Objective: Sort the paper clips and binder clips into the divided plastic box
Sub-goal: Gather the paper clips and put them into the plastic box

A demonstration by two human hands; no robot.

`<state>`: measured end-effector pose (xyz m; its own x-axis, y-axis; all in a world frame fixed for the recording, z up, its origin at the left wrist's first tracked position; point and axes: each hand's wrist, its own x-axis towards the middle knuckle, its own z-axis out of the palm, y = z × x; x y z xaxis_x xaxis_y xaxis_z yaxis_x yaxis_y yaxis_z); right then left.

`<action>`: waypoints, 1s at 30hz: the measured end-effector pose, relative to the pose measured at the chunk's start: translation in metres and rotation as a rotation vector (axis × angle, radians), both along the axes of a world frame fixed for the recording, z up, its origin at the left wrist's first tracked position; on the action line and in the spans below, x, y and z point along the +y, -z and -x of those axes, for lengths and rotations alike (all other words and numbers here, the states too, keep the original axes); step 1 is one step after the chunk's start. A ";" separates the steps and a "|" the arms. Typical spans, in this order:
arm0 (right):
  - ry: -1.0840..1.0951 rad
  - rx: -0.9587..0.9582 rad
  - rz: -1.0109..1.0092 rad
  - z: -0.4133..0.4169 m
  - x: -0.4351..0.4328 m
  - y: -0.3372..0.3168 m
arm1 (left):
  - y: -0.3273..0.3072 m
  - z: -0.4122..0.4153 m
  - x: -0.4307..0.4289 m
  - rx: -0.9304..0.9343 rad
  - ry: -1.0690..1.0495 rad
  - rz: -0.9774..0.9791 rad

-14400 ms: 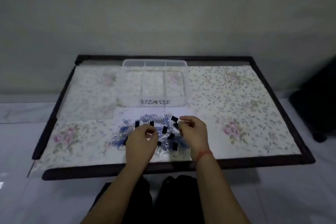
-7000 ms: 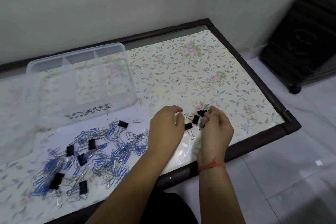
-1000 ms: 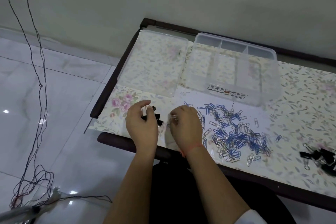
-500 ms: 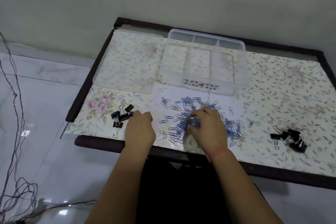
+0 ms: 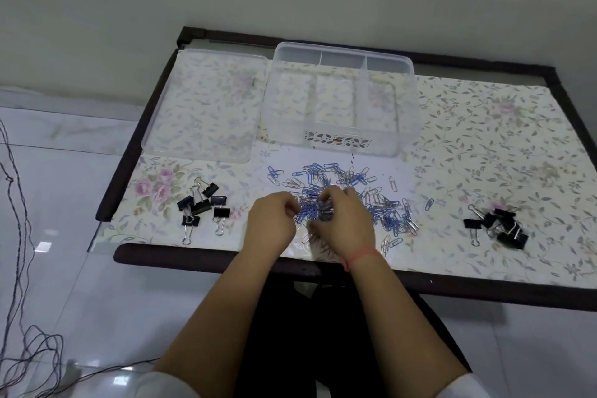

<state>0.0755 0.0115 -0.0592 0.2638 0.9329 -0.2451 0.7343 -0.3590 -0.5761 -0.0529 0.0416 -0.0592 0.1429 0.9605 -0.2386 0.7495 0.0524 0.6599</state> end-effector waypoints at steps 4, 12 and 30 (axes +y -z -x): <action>0.040 -0.131 0.050 -0.031 -0.007 -0.019 | -0.003 0.000 -0.002 -0.070 -0.001 -0.042; 0.174 -0.079 0.451 -0.059 -0.033 -0.020 | -0.004 0.003 -0.007 -0.063 -0.025 0.045; 0.036 0.018 0.173 -0.019 -0.017 0.000 | 0.004 0.002 -0.003 0.225 0.114 0.080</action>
<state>0.0949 -0.0054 -0.0597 0.2906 0.8666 -0.4056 0.7096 -0.4796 -0.5163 -0.0546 0.0386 -0.0637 0.1834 0.9183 -0.3509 0.8811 0.0048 0.4730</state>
